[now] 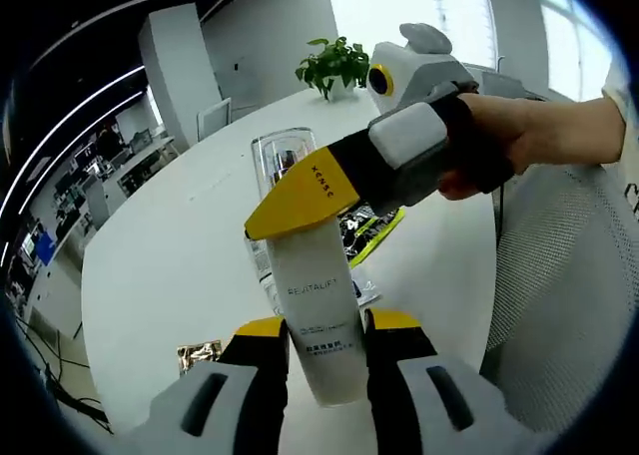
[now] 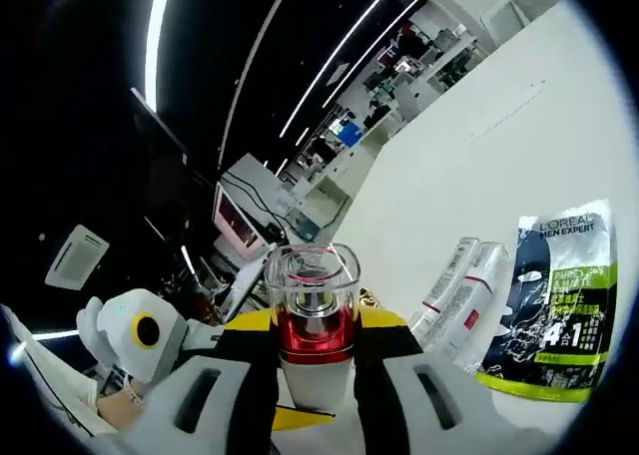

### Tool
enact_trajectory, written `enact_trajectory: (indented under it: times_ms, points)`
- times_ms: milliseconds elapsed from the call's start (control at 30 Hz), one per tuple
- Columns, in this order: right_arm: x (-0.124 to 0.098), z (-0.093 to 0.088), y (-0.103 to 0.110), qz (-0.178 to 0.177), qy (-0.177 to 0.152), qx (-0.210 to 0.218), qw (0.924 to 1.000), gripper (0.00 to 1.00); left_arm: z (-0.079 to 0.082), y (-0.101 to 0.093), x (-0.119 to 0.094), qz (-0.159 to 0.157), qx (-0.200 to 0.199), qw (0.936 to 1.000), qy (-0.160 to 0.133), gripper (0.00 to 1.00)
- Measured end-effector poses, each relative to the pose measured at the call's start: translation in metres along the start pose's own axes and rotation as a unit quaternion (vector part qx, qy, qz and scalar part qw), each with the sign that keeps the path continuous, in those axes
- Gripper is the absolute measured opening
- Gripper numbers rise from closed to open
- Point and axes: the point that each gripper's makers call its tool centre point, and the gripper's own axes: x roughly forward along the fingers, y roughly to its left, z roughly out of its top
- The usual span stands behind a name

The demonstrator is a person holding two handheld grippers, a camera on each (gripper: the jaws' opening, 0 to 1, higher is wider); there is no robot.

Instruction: Arrange the skincare products in the storage area until every visible bottle or jar stands upright without overlapping.

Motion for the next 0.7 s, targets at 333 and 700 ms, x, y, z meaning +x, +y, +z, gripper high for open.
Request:
enact_trajectory:
  times_ms: [333, 700]
  points:
    - [-0.003, -0.006, 0.001, 0.009, 0.015, -0.044, 0.9989, 0.27, -0.005, -0.008, 0.003, -0.015, -0.002, 0.9998, 0.008, 0.26]
    - [0.000, -0.018, 0.014, 0.032, 0.051, -0.125, 0.9903, 0.27, -0.015, -0.013, 0.003, -0.017, -0.013, 0.9996, 0.015, 0.26]
